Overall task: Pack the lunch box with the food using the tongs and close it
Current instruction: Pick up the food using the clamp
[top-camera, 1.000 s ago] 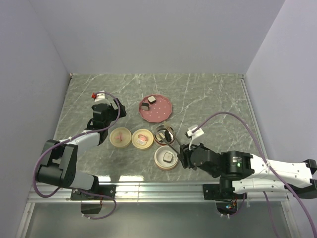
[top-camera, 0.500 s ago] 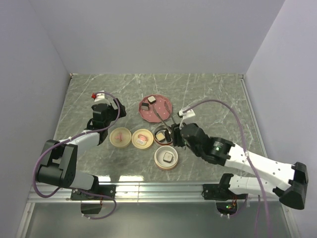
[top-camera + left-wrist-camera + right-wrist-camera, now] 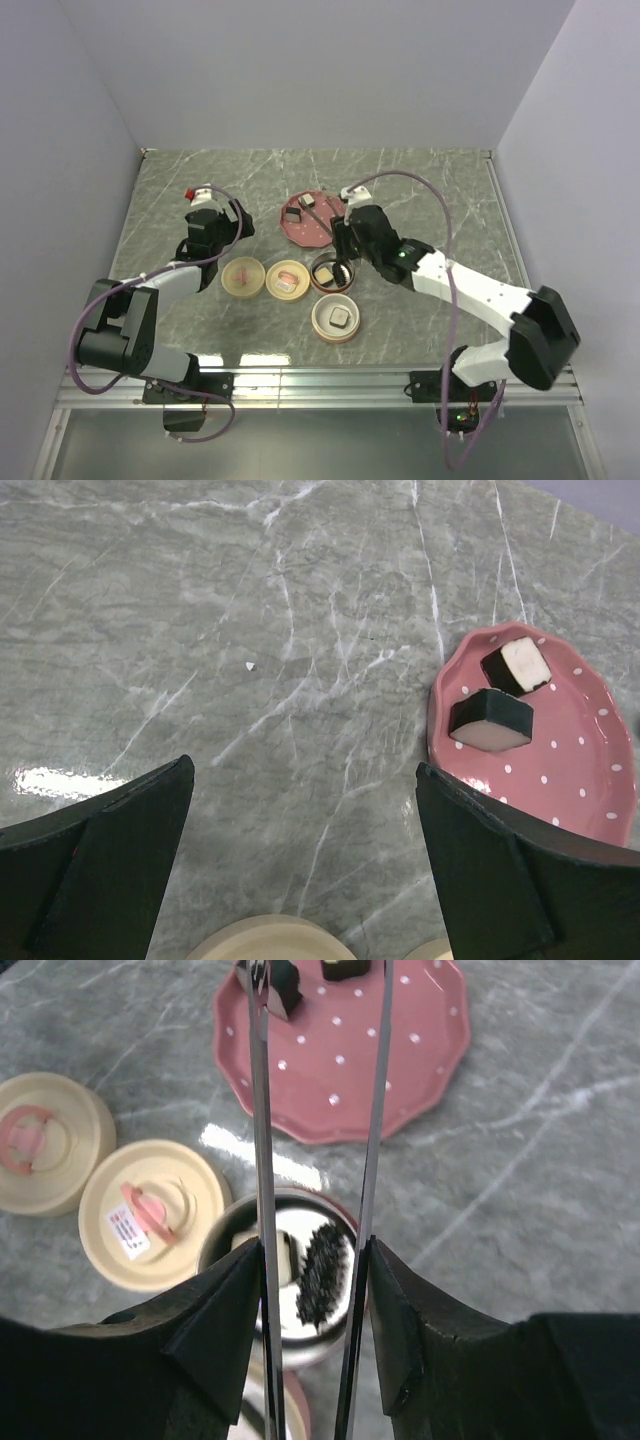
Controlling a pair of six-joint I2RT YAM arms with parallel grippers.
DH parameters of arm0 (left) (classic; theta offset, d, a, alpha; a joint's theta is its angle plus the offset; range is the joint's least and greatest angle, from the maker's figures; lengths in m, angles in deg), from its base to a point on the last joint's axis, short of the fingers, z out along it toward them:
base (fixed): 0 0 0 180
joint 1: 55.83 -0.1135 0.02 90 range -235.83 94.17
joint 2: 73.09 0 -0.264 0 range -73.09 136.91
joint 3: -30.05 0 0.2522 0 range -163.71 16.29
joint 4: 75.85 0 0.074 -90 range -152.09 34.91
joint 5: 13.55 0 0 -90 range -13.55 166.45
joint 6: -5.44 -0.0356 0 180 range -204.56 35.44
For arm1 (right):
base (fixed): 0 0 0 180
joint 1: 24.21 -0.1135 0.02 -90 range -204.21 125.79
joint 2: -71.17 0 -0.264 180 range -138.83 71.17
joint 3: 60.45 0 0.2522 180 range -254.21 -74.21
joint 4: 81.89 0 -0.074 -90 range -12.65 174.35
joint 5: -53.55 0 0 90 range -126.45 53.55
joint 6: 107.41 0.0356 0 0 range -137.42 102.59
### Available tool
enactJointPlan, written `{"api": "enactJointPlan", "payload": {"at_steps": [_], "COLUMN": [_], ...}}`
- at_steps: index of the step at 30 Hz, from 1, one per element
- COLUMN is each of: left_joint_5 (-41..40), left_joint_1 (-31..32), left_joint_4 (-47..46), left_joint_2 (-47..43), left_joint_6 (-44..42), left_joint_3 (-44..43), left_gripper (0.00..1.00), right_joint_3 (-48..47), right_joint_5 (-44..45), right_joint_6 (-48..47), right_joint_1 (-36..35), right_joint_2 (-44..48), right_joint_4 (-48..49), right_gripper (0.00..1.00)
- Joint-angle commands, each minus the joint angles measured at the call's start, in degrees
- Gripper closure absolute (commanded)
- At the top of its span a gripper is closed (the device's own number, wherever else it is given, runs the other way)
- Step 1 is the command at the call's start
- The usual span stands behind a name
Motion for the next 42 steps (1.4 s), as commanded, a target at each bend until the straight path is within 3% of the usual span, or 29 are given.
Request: {"api": "enactJointPlan", "payload": {"at_steps": [1,10,42], "left_joint_5": [0.7,0.6,1.1], "left_joint_1": [-0.2,-0.3,-0.3], "left_joint_4": [-2.2,-2.3,-2.4], "left_joint_2": [0.3,0.9,1.4], "left_joint_6": [0.7,0.6,0.7], "left_joint_3": [-2.3,-2.6,-2.6], "left_gripper": [0.00,0.01,0.00], "right_joint_3": [-4.9,-11.6,-16.2], "right_joint_5": [-3.7,-8.4,-14.6], "right_joint_6": [-3.3,-6.5,-8.8], "right_joint_1": [2.3,5.6,9.4], "right_joint_2": [-5.3,-17.3,-26.7], "right_joint_4": [6.2,9.0,5.3], "right_gripper": [0.48,0.49,0.50]}}
